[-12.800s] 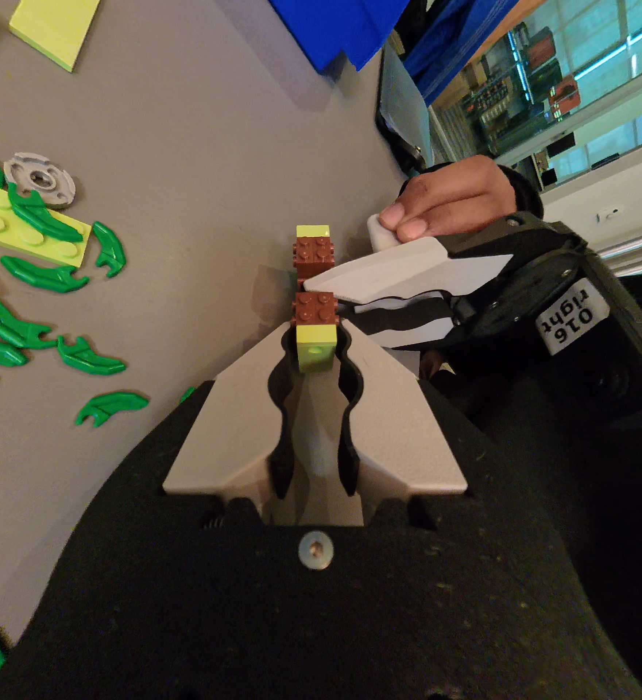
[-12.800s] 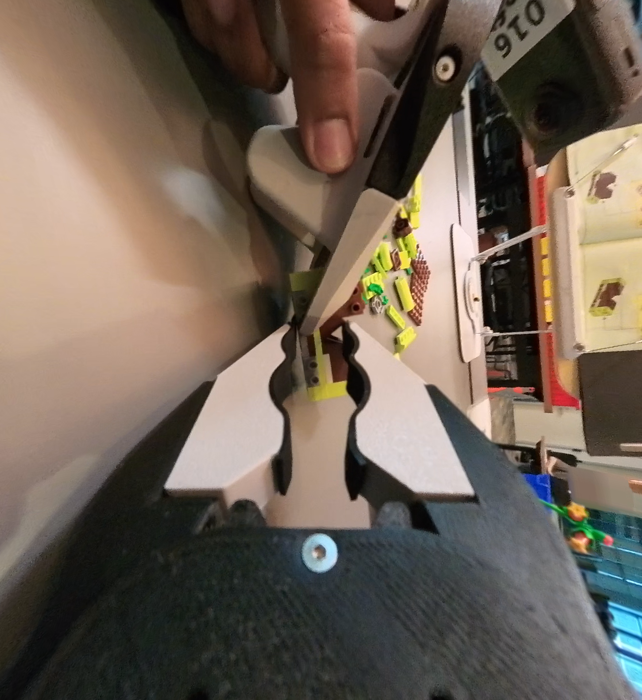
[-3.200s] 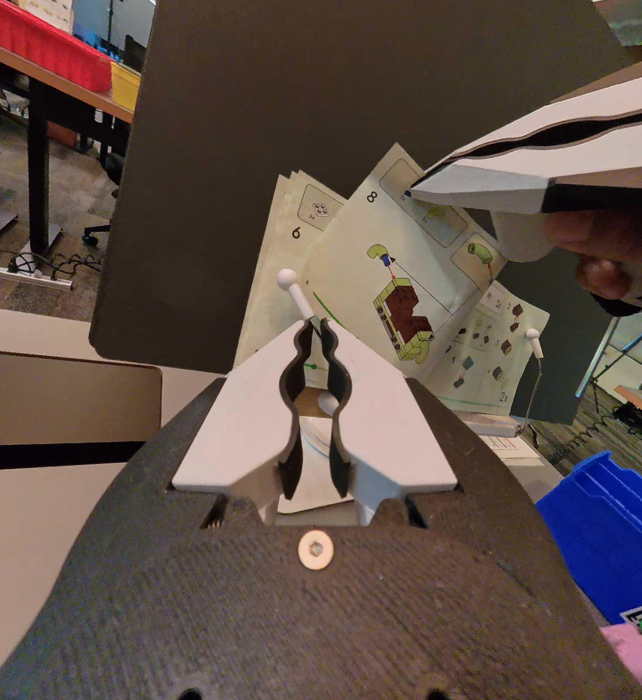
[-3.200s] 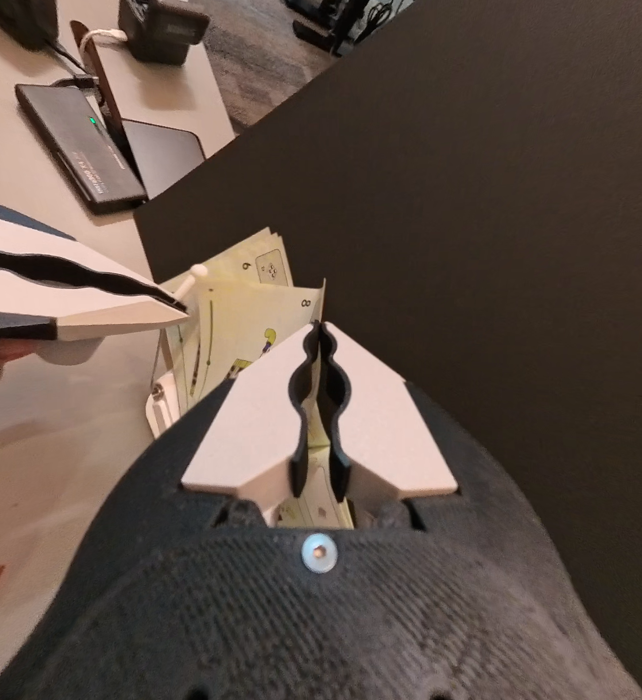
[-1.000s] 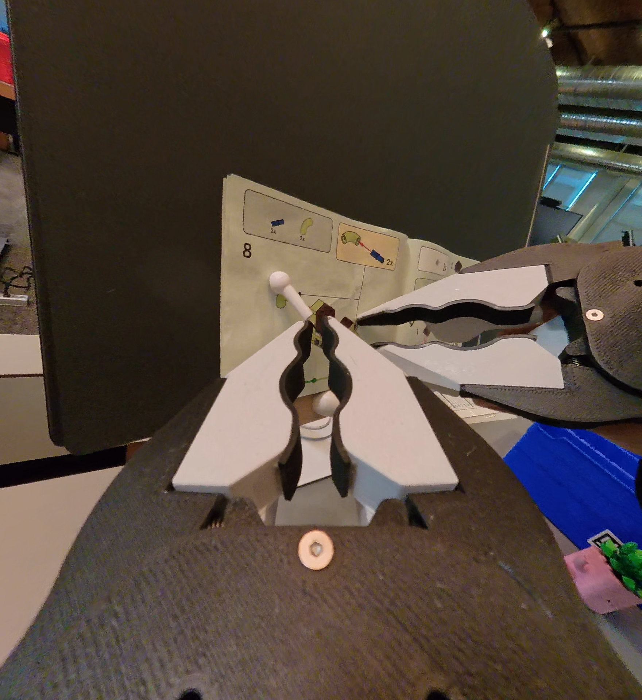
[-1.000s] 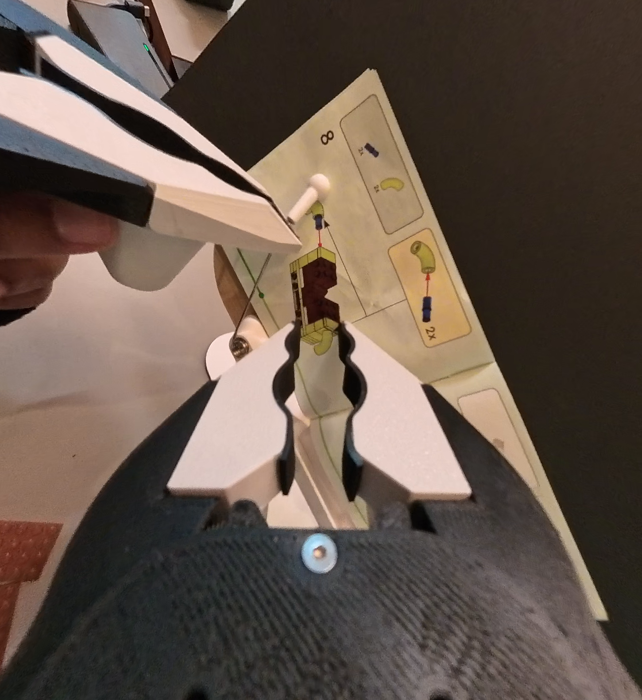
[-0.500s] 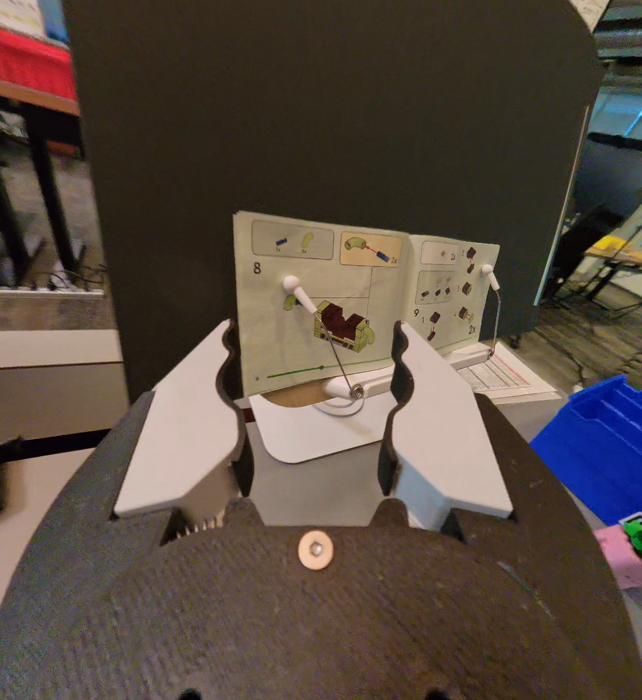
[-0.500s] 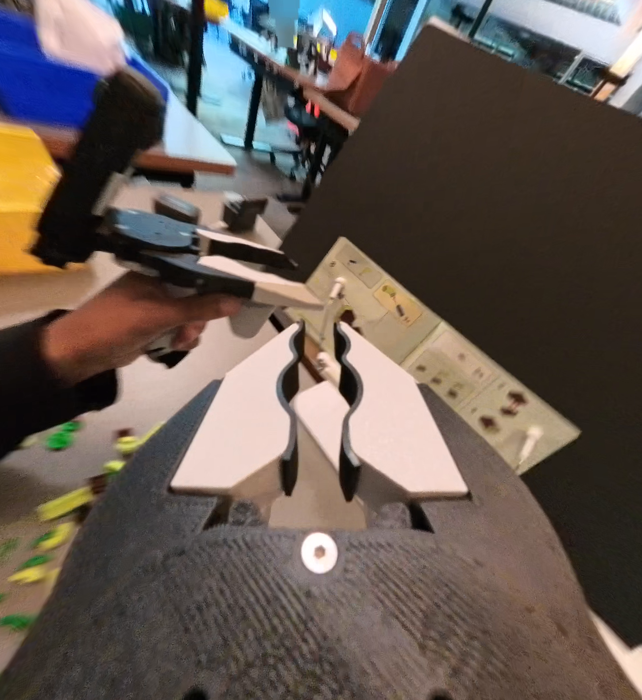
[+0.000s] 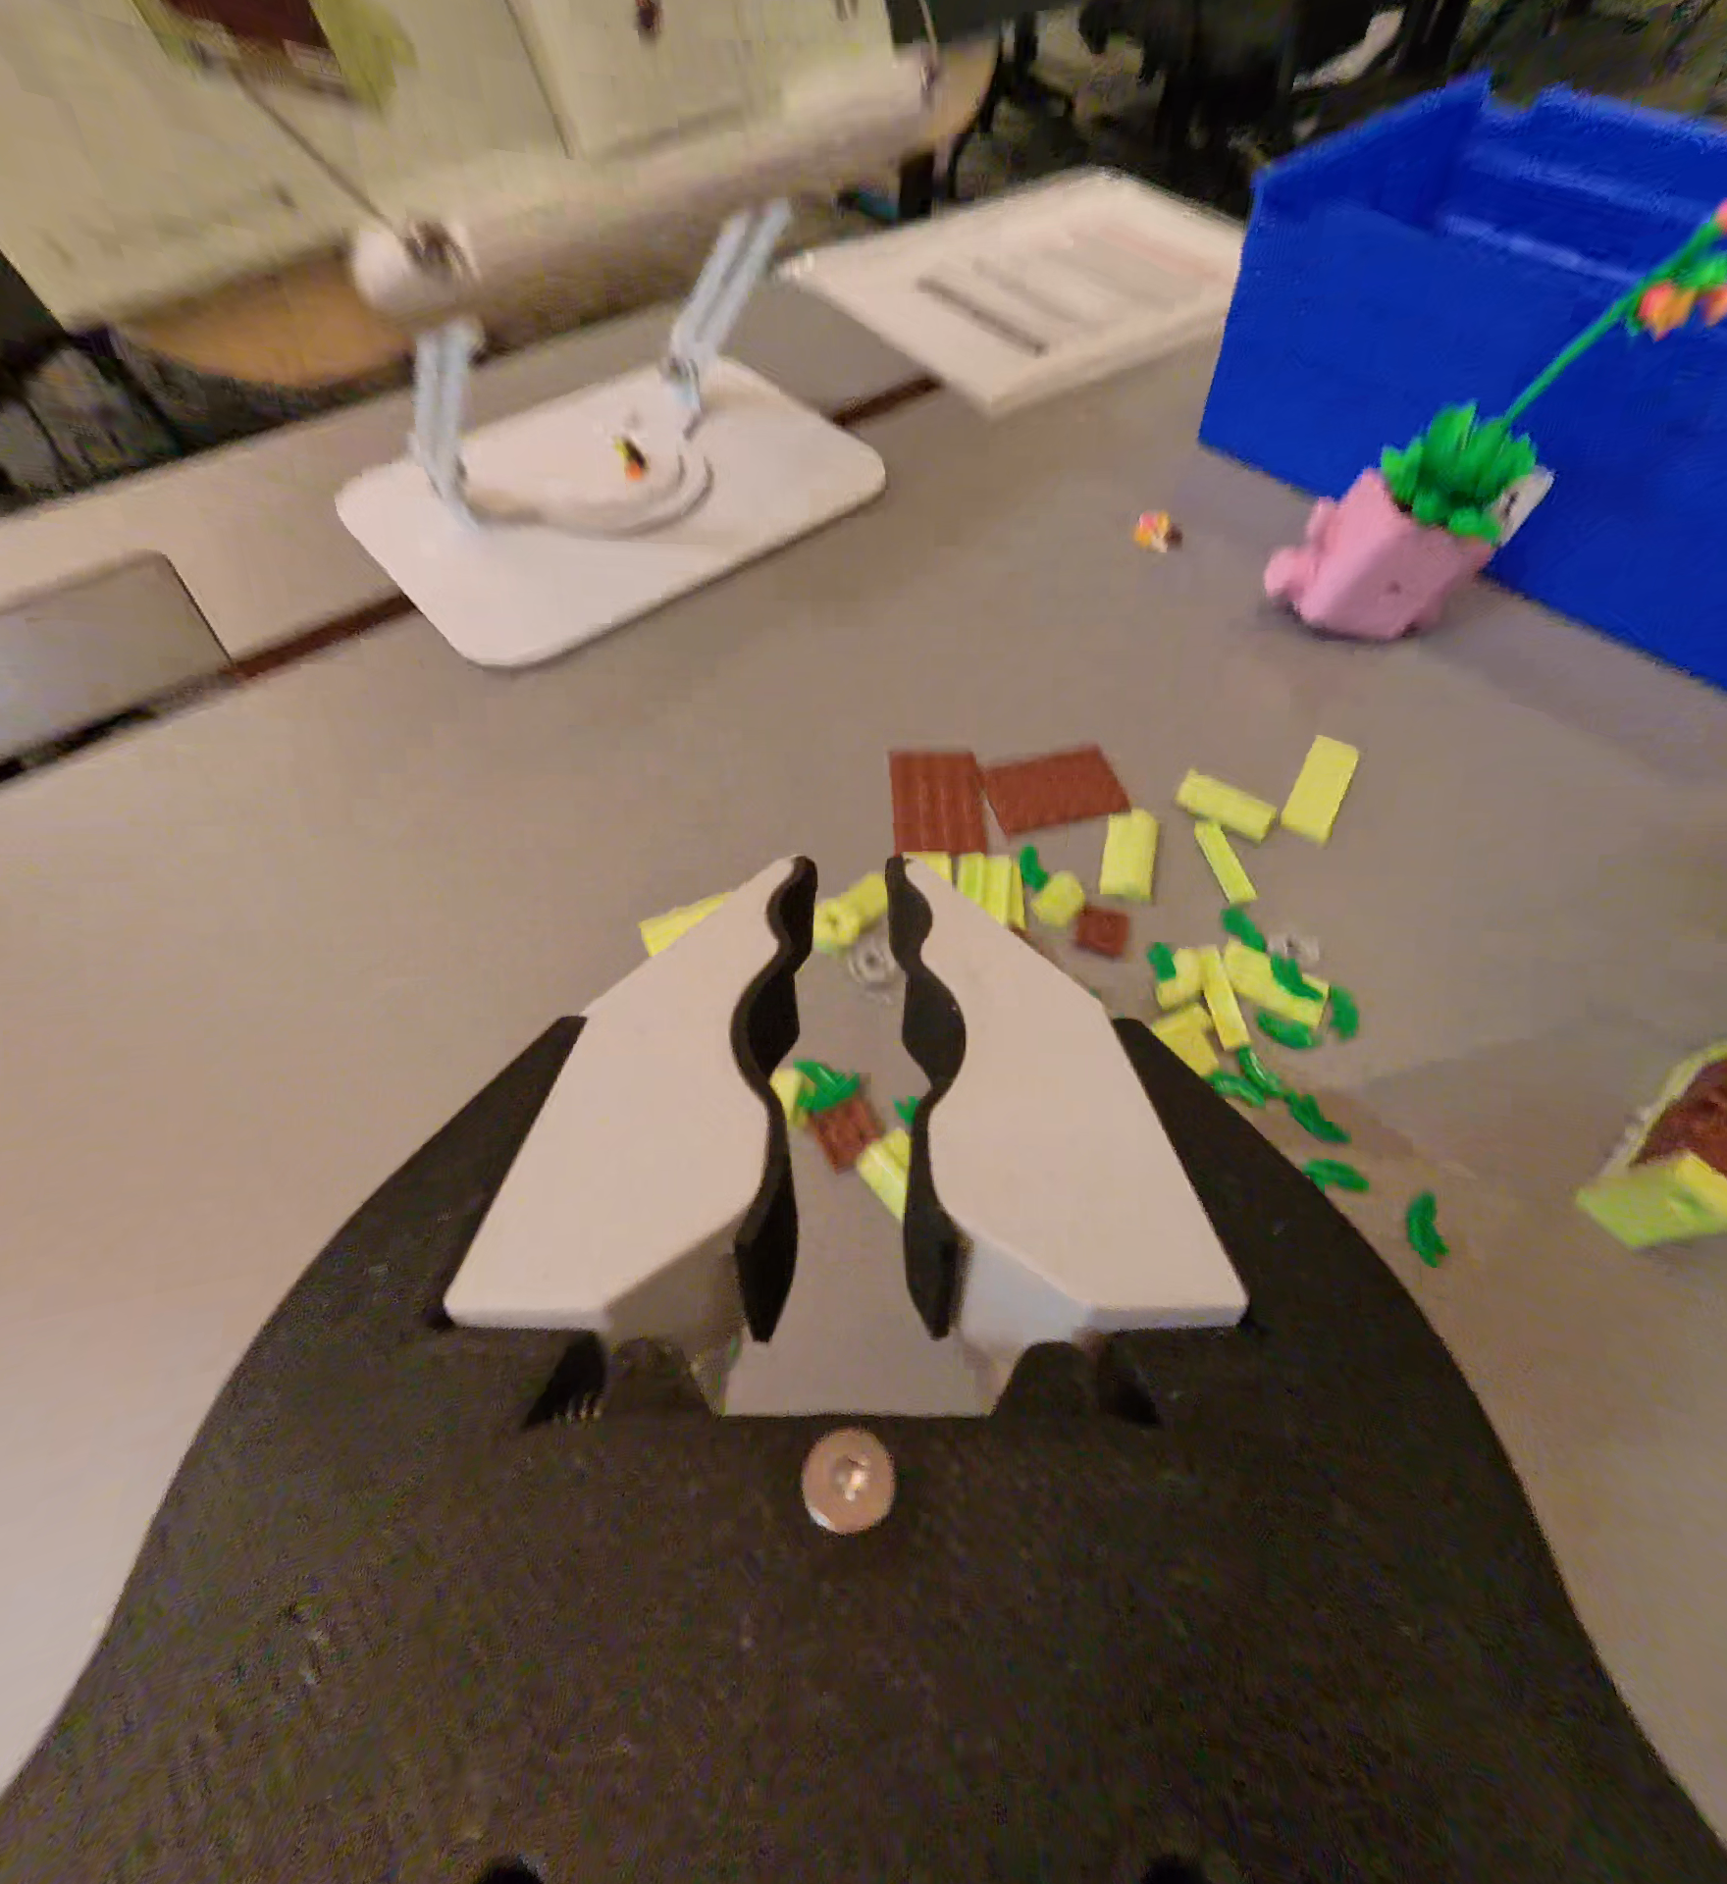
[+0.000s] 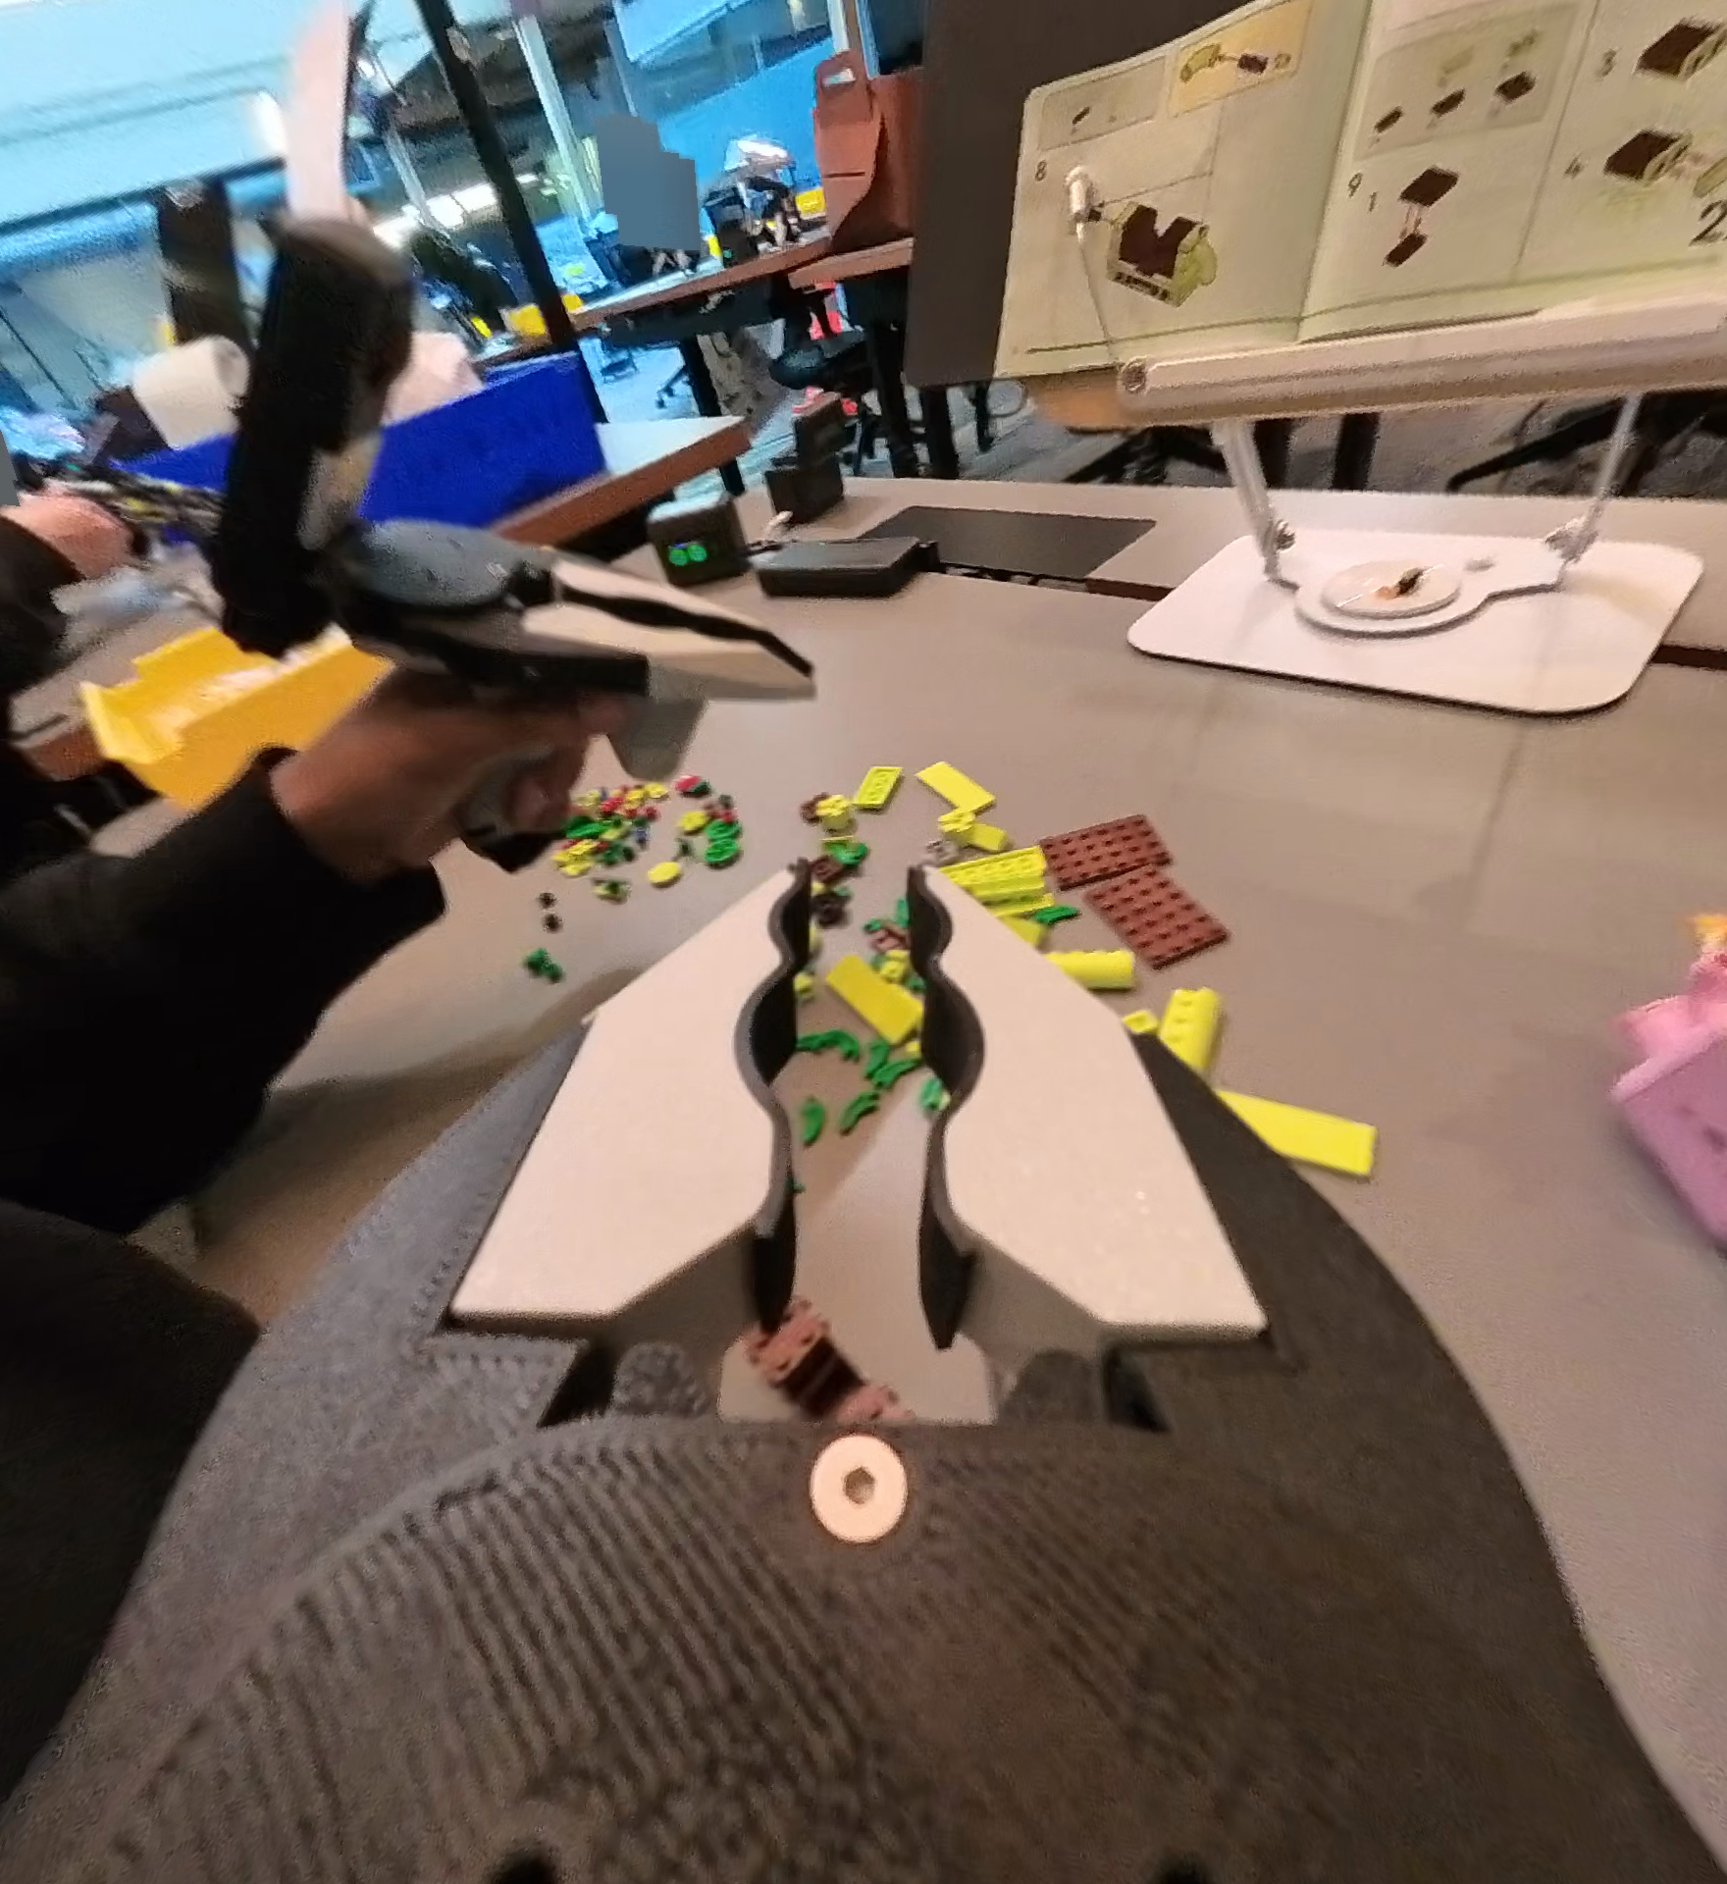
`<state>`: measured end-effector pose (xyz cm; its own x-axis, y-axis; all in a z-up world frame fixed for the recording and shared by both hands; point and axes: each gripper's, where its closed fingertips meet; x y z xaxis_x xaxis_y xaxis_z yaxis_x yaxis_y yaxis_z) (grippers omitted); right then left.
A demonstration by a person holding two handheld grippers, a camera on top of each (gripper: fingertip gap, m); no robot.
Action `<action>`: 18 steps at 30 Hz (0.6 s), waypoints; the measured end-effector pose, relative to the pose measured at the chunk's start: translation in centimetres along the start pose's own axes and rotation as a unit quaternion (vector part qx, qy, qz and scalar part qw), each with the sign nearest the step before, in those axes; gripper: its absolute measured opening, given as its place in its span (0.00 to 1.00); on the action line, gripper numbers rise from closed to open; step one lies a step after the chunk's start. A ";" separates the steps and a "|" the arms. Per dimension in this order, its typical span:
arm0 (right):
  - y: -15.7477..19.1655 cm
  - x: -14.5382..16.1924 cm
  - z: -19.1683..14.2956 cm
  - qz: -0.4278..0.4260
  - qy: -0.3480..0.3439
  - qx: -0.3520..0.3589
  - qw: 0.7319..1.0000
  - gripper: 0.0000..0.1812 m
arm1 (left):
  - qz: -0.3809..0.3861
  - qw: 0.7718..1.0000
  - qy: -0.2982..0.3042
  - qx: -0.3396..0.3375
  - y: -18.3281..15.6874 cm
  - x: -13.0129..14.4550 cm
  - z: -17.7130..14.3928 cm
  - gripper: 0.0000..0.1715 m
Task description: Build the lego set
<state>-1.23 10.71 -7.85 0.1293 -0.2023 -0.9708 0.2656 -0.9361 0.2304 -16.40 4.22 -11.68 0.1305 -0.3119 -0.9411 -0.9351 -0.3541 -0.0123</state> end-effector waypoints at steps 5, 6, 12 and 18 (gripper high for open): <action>1.7 1.0 -1.5 -0.004 0.031 -0.010 0.999 0.11 | -0.048 0.997 0.001 0.062 -4.4 2.1 -0.1 0.04; 1.8 1.2 -1.7 -0.017 0.038 -0.002 0.999 0.11 | -0.057 0.996 -0.007 0.071 -4.9 2.1 0.0 0.04; 3.5 1.4 -0.9 -0.013 0.030 0.003 0.999 0.11 | -0.048 0.994 -0.031 0.090 -5.4 2.7 -0.4 0.02; 5.7 2.8 2.1 -0.031 0.061 0.005 0.998 0.10 | -0.064 0.981 -0.110 0.147 -6.9 1.2 -1.9 0.00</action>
Point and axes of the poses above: each gripper's, where its closed fingertips meet, z out along the fingers, x out of its underside, y = z × x across the jaws, and after that the axes turned 7 degrees about -y, right-handed
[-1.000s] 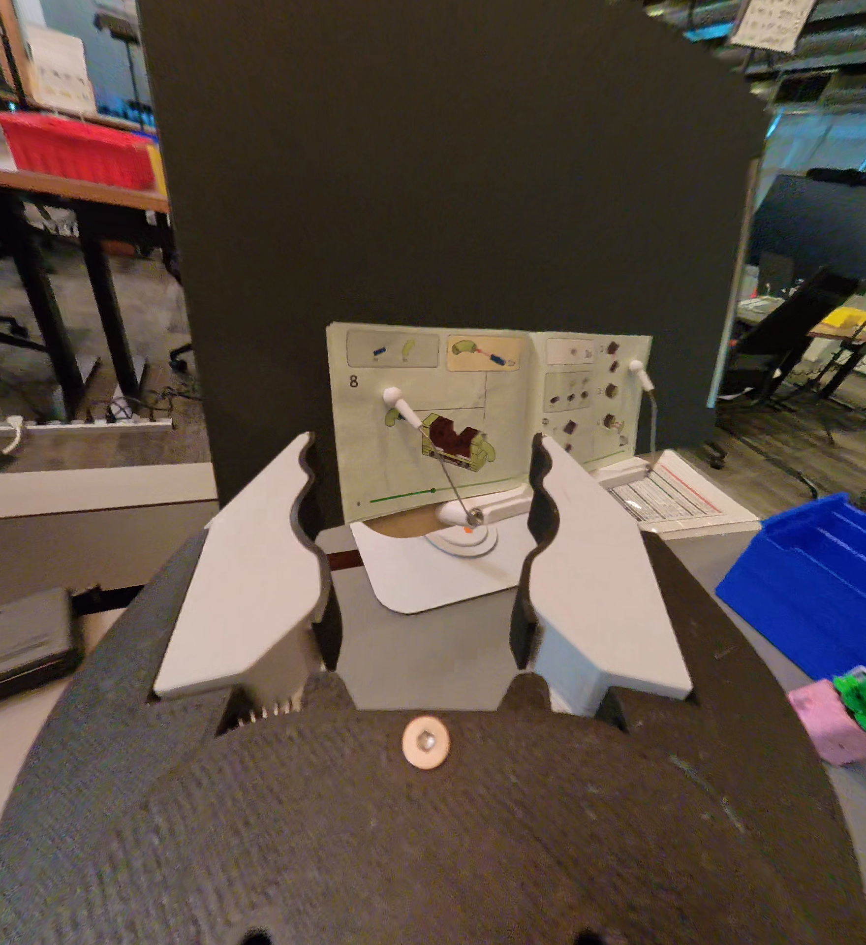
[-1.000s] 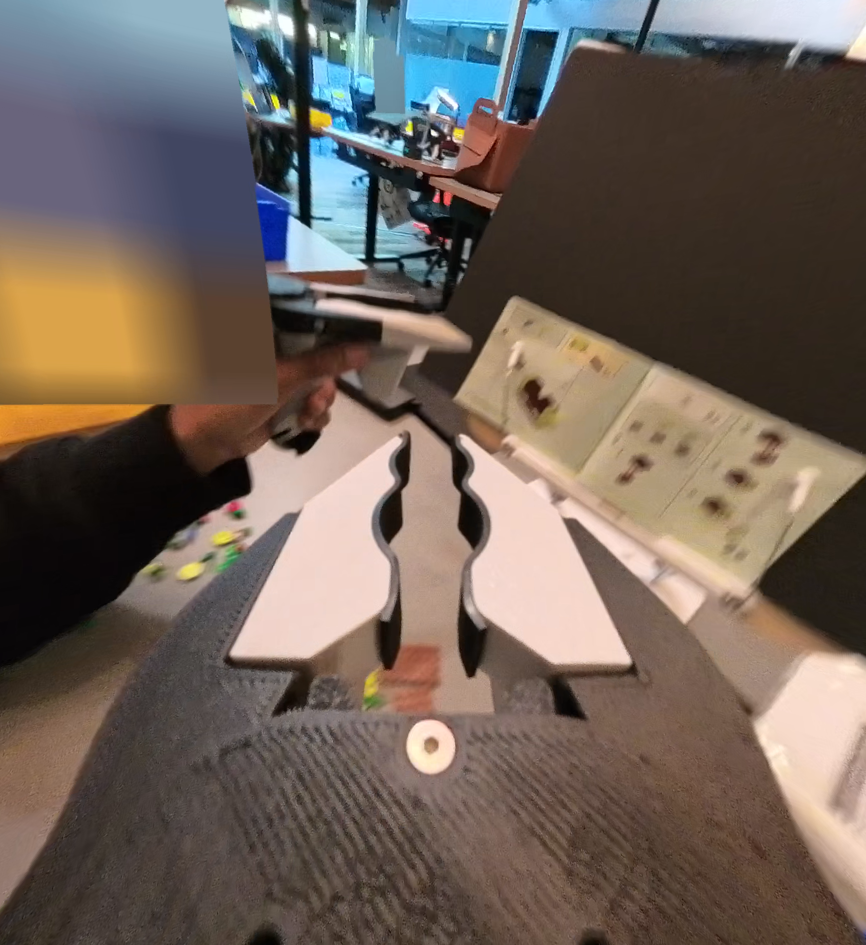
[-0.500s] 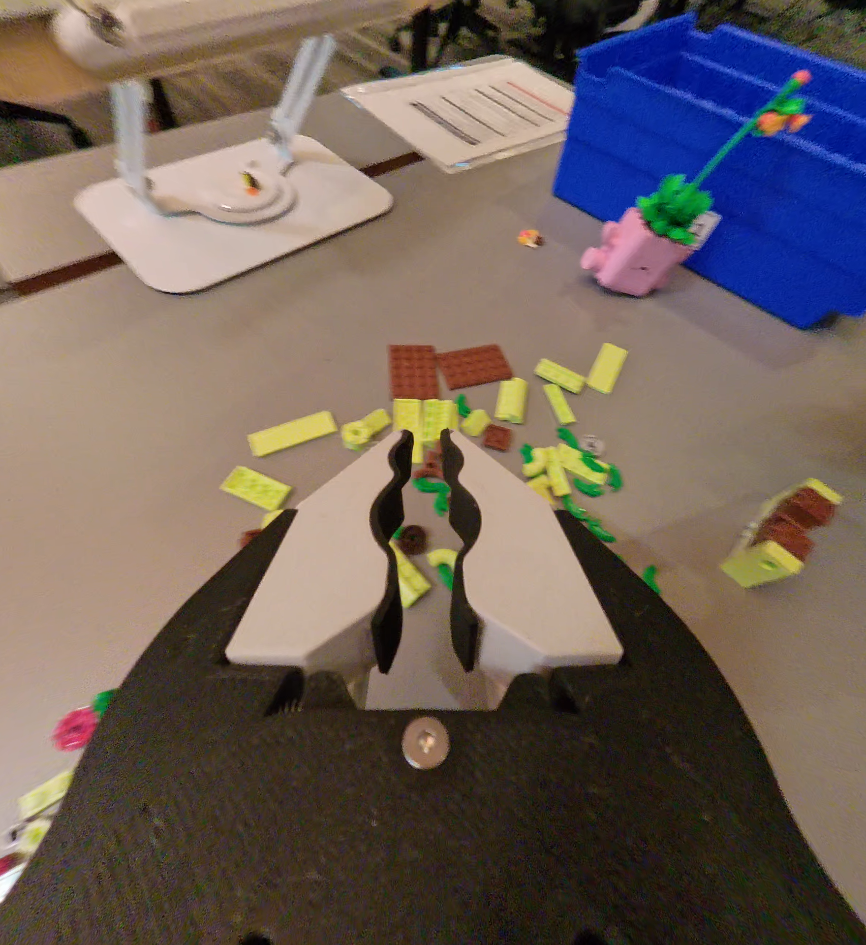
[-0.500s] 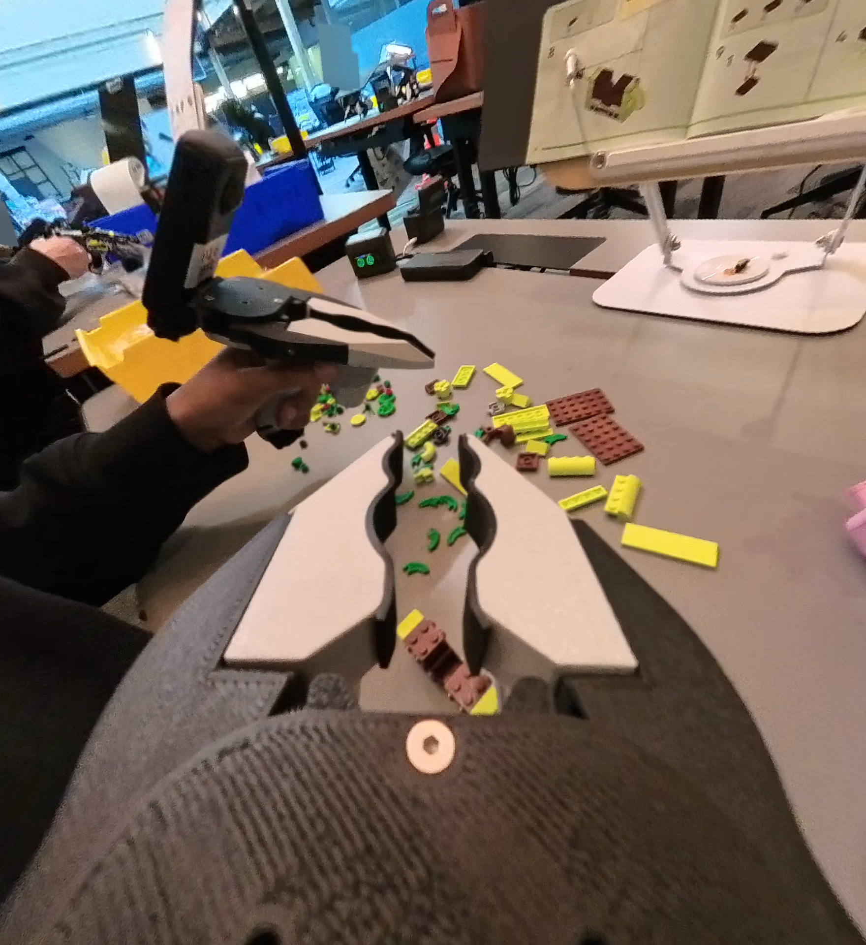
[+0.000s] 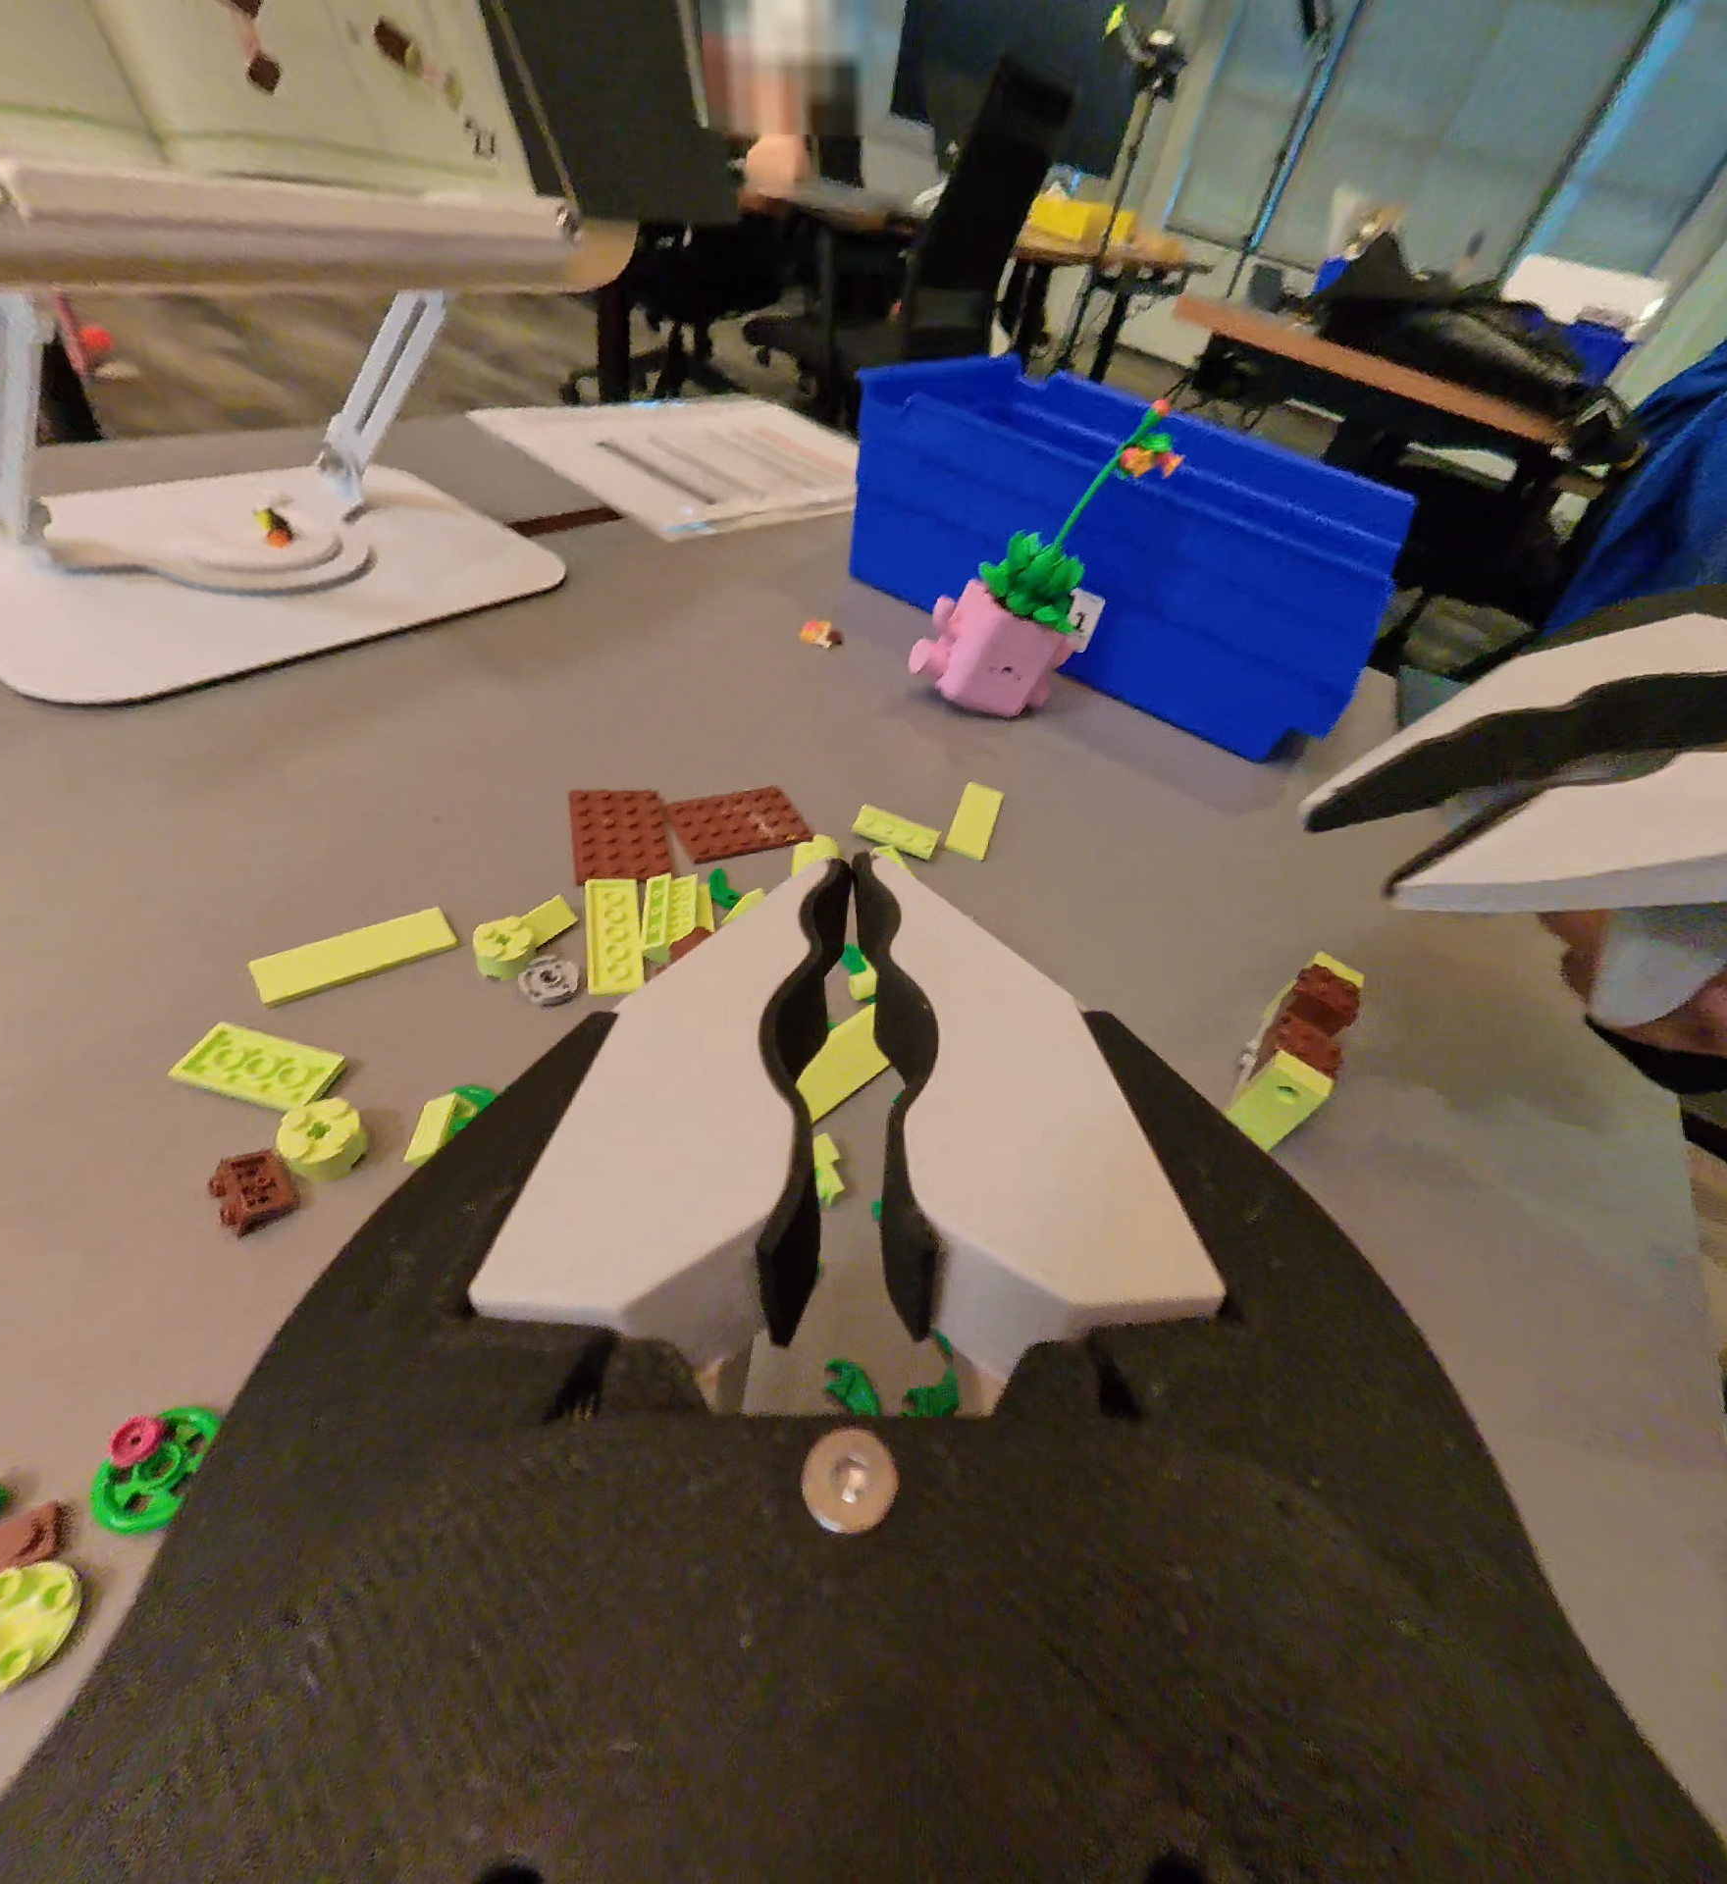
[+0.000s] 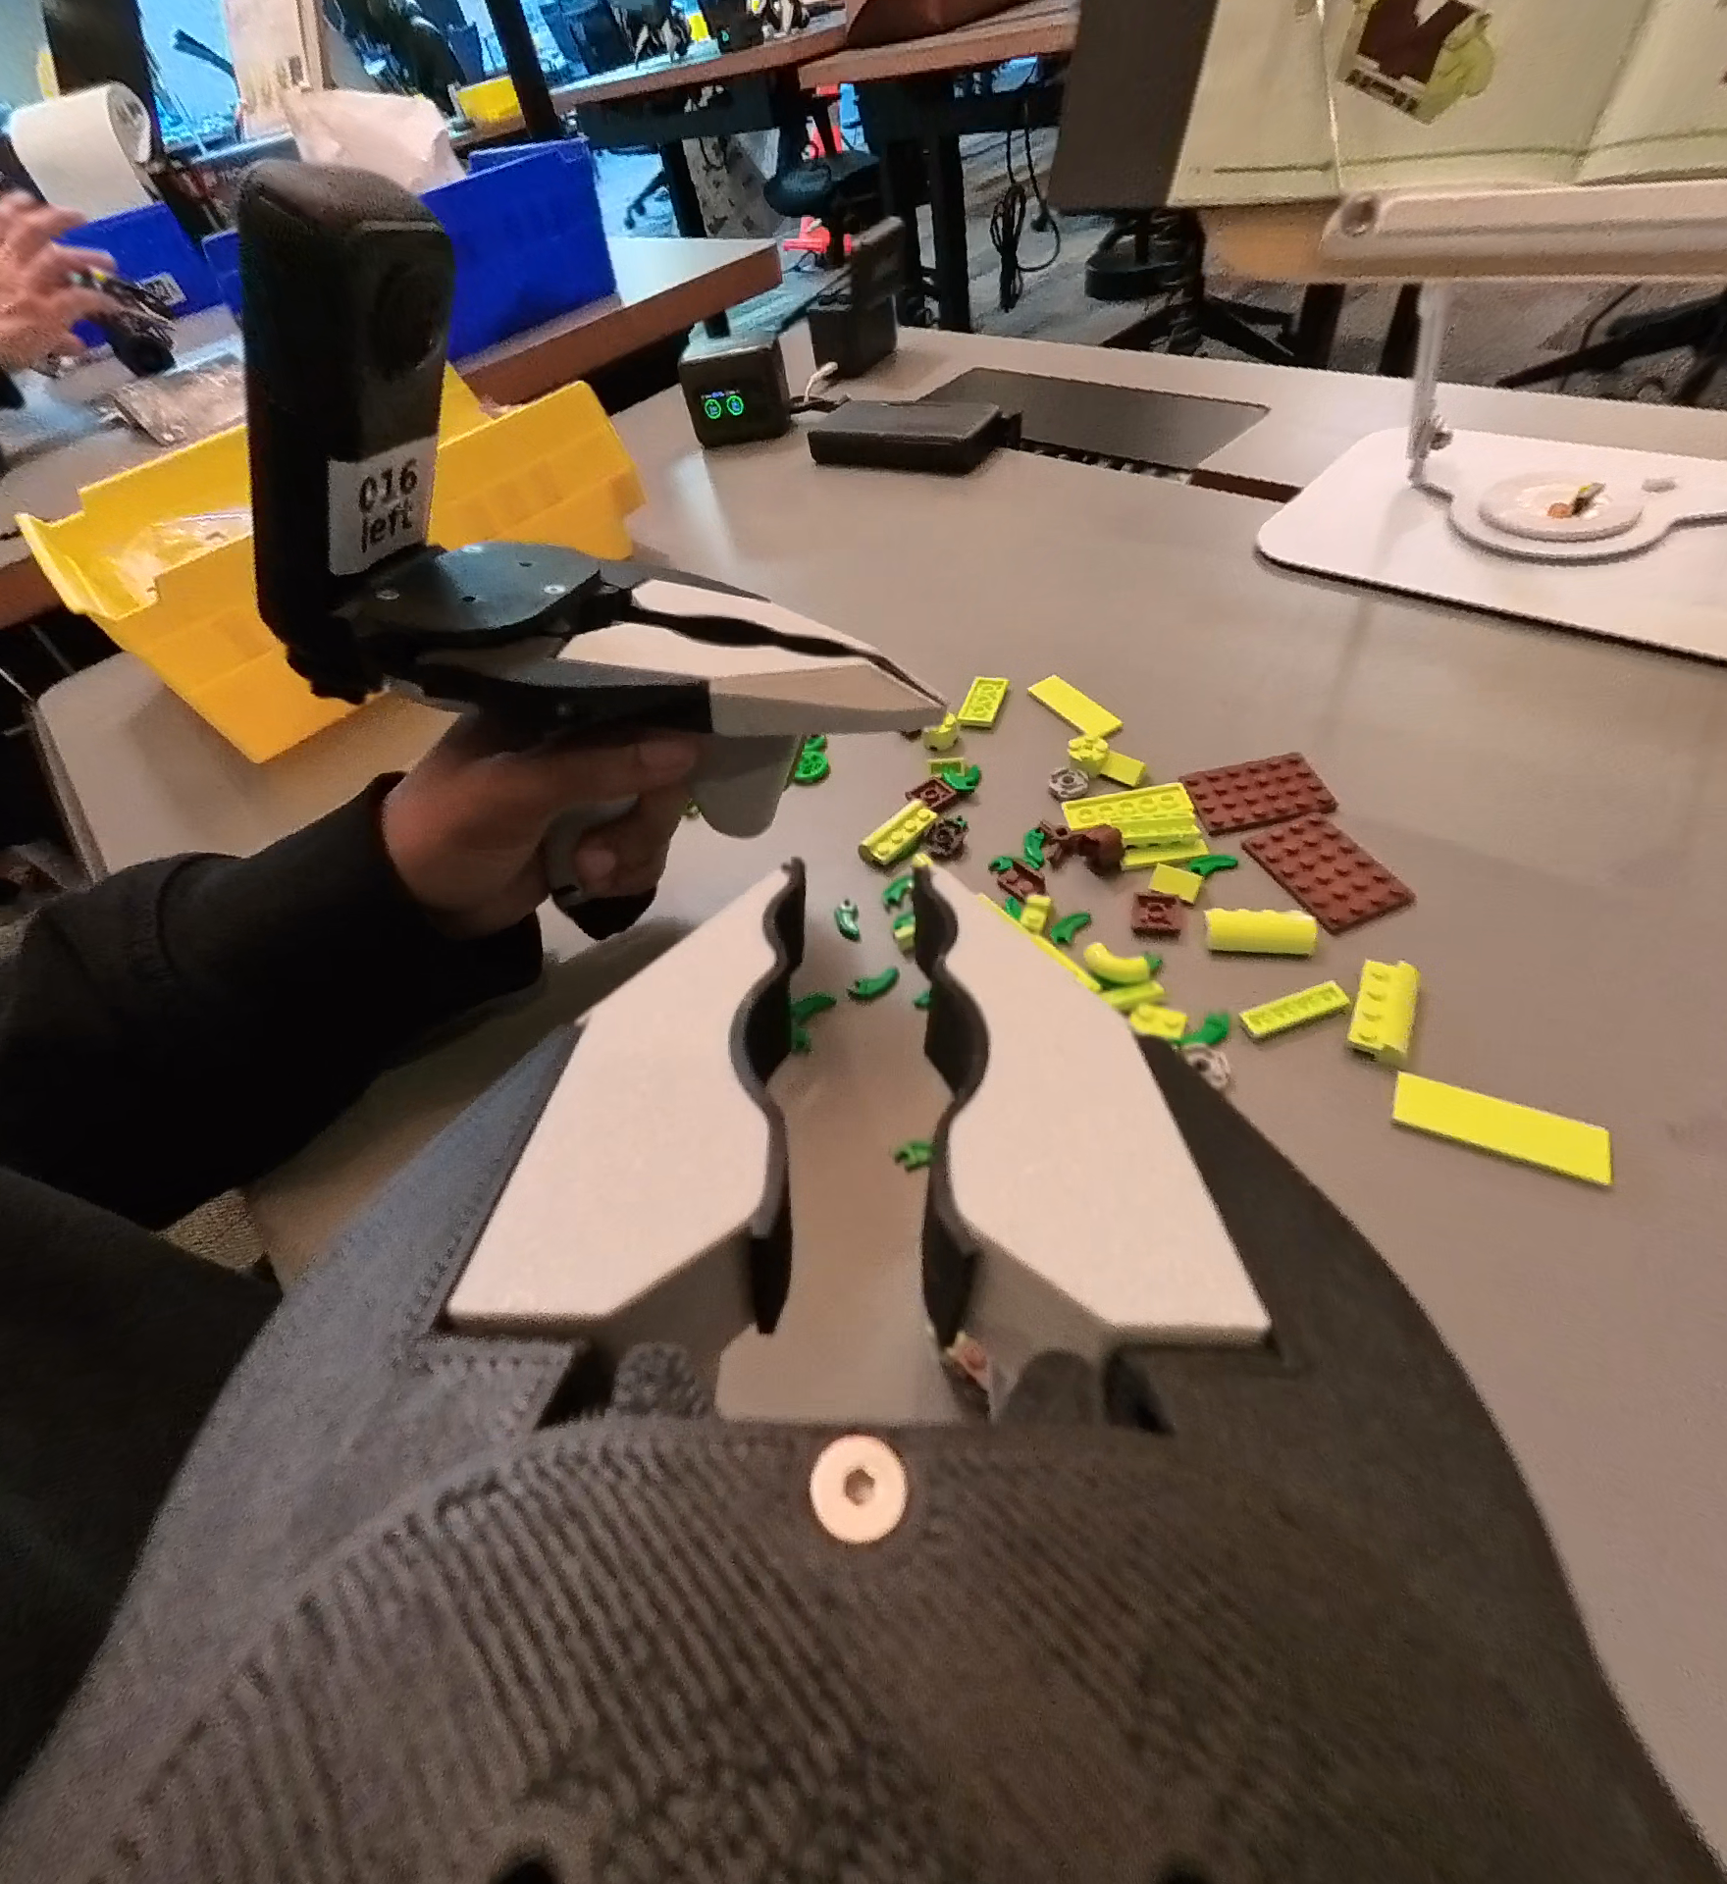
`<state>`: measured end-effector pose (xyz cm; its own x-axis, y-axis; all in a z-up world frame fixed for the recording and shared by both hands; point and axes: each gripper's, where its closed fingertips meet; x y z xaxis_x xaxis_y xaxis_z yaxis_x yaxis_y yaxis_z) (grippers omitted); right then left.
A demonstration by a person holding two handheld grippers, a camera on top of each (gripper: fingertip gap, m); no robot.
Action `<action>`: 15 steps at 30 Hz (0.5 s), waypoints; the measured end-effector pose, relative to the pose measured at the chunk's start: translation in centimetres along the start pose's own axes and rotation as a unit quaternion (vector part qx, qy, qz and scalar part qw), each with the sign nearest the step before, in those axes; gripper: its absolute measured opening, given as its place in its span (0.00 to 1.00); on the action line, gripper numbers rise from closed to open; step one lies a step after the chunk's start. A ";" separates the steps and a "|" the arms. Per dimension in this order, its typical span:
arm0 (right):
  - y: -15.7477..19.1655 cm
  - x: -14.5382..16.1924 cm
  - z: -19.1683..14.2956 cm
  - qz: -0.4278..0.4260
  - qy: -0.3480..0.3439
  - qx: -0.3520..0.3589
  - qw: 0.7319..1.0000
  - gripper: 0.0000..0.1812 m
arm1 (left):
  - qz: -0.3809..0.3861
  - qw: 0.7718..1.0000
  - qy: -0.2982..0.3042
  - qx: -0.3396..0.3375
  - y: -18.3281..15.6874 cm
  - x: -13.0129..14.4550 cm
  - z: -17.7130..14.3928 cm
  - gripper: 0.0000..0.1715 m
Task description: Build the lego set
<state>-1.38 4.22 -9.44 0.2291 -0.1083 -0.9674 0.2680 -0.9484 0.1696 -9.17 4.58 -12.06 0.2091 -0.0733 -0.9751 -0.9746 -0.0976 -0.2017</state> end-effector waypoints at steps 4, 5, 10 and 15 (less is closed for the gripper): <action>1.0 -0.7 2.0 -0.006 -0.005 0.001 1.000 0.10 | 0.017 1.000 -0.006 0.012 -0.5 -0.2 -0.4 0.00; 1.2 -0.9 2.5 -0.007 -0.010 0.001 1.000 0.10 | 0.016 1.000 -0.009 0.013 -0.6 -0.2 -0.5 0.00; 2.1 -1.1 3.9 -0.006 -0.029 -0.004 1.000 0.09 | -0.002 1.000 -0.017 0.011 -0.1 -0.4 -0.8 0.00; 1.4 -0.8 3.7 -0.030 -0.014 0.010 0.999 0.09 | -0.023 0.999 -0.037 -0.010 1.2 -0.7 -1.3 0.00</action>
Point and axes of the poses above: each gripper's, where its closed fingertips meet, z out along the fingers, x out of its underside, y = z × x across the jaws, and after that the axes turned 7 degrees about -y, right-handed
